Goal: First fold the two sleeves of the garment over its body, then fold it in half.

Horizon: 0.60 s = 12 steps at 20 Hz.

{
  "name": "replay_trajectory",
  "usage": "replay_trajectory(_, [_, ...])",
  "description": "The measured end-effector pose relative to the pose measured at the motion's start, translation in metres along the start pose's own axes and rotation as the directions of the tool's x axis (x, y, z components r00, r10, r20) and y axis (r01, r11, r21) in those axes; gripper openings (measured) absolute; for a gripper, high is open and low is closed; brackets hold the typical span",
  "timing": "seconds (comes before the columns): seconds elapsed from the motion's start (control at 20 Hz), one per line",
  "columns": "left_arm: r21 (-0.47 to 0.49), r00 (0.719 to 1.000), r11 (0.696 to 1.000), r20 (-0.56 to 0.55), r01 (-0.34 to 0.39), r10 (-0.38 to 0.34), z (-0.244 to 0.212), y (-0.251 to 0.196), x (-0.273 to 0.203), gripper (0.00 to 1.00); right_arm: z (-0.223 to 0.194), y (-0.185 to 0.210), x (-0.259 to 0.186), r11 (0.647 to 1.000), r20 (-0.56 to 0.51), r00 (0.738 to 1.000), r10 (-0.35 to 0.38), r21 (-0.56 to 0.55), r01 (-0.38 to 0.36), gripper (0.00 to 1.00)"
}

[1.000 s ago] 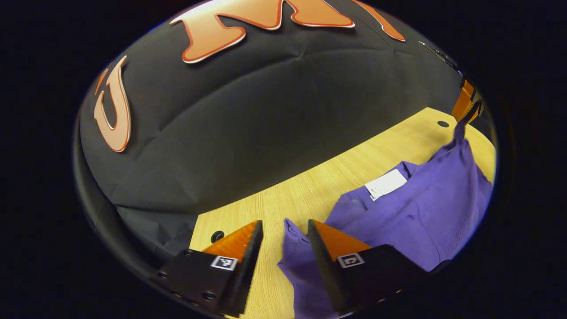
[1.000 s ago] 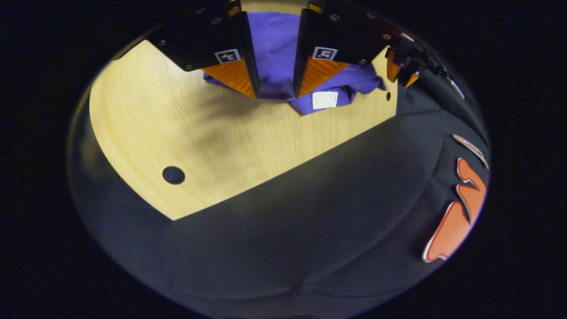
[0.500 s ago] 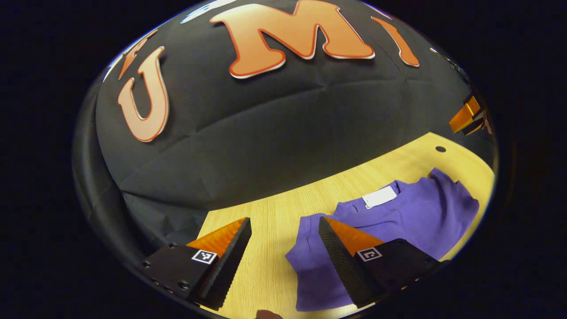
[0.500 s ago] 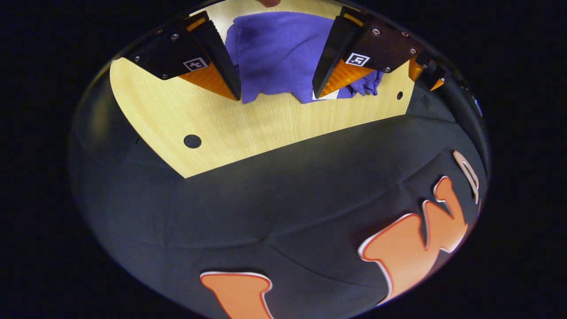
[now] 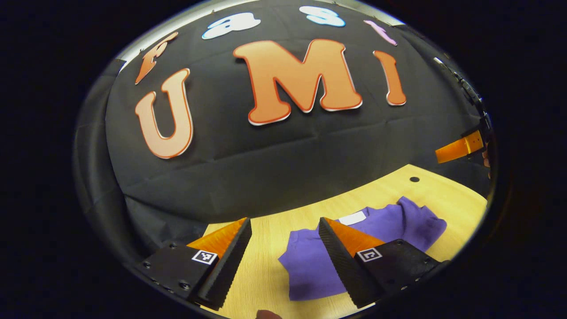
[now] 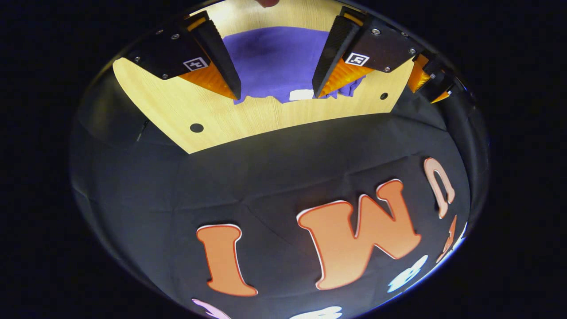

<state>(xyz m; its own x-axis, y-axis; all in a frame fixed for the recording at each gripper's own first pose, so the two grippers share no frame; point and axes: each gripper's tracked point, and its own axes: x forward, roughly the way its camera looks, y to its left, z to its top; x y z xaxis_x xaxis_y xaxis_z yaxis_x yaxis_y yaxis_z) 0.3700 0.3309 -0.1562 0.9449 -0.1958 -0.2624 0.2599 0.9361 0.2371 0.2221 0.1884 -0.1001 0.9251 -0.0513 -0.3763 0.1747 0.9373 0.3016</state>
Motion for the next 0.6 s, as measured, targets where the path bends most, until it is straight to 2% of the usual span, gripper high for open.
replay_trajectory(0.05, [0.001, 1.0, 1.0, 0.026, 0.015, -0.015, 0.007, -0.001, -0.009, 0.98, 0.001, -0.002, -0.013, 1.0, 0.024, 0.999, -0.024, -0.009, 0.024, 0.96])
replay_trajectory(0.15, [-0.003, 0.998, 1.0, 0.07, -0.001, 0.001, 0.016, 0.008, -0.026, 0.98, 0.005, -0.001, -0.034, 0.998, 0.07, 0.996, -0.057, -0.008, 0.058, 0.96])
replay_trajectory(0.2, [-0.009, 0.996, 1.0, 0.09, -0.001, 0.002, 0.019, 0.008, -0.035, 0.98, 0.007, 0.004, -0.045, 0.998, 0.095, 0.993, -0.065, -0.001, 0.066, 1.0])
replay_trajectory(0.25, [-0.013, 0.994, 1.0, 0.11, 0.012, -0.01, 0.023, 0.009, -0.043, 0.98, 0.008, 0.006, -0.055, 0.997, 0.117, 0.99, -0.075, 0.008, 0.075, 0.96])
replay_trajectory(0.5, [-0.005, 0.98, 0.998, 0.192, 0.063, -0.061, 0.041, 0.012, -0.075, 1.0, 0.011, 0.01, -0.092, 0.993, 0.184, 0.976, -0.114, 0.014, 0.114, 0.95])
replay_trajectory(0.55, [0.005, 0.977, 0.998, 0.206, 0.057, -0.057, 0.044, 0.016, -0.08, 0.98, 0.014, 0.01, -0.096, 0.992, 0.194, 0.973, -0.122, 0.007, 0.123, 1.0])
replay_trajectory(0.6, [0.011, 0.975, 0.998, 0.216, 0.055, -0.056, 0.047, 0.017, -0.082, 1.0, 0.016, 0.011, -0.1, 0.992, 0.2, 0.972, -0.123, -0.004, 0.127, 0.95])
